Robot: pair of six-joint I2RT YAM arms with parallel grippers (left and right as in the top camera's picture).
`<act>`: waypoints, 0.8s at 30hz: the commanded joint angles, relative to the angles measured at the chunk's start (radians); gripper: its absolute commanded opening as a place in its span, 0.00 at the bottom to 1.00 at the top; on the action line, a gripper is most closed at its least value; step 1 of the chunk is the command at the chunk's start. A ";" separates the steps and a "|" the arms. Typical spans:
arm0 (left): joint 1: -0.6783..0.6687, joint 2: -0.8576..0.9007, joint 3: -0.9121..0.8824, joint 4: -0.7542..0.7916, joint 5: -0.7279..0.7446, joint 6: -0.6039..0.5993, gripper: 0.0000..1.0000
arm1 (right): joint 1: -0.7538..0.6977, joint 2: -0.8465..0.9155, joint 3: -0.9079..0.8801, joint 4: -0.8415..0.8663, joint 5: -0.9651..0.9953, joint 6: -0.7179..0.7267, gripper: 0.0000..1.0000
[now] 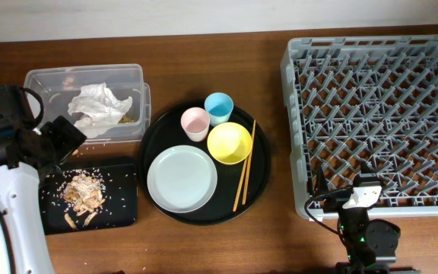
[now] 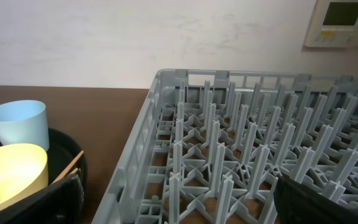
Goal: Sort waste into correct bins and load items into the dishwasher rack
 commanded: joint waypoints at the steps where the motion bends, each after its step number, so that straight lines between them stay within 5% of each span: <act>1: 0.005 -0.013 0.008 -0.002 -0.003 0.006 0.99 | -0.006 -0.007 -0.007 -0.002 0.002 -0.006 0.99; 8: 0.005 -0.013 0.008 -0.002 -0.003 0.006 0.99 | -0.006 -0.007 -0.007 0.010 -0.035 0.029 0.99; 11: 0.005 -0.013 0.008 -0.002 -0.003 0.006 0.99 | -0.006 -0.007 -0.007 0.085 -0.351 0.323 0.99; 13: 0.005 -0.013 0.008 -0.002 -0.003 0.006 0.99 | -0.006 -0.008 -0.007 0.109 -0.768 0.751 0.99; 18: 0.005 -0.013 0.008 -0.002 -0.003 0.006 0.99 | -0.006 -0.007 -0.007 0.334 -0.743 1.175 0.99; 21: 0.005 -0.013 0.008 -0.002 -0.003 0.006 0.99 | -0.006 -0.007 0.027 0.600 -0.679 1.238 0.99; 24: 0.005 -0.013 0.008 -0.002 -0.003 0.006 0.99 | -0.007 0.013 0.159 0.495 -0.599 1.204 0.99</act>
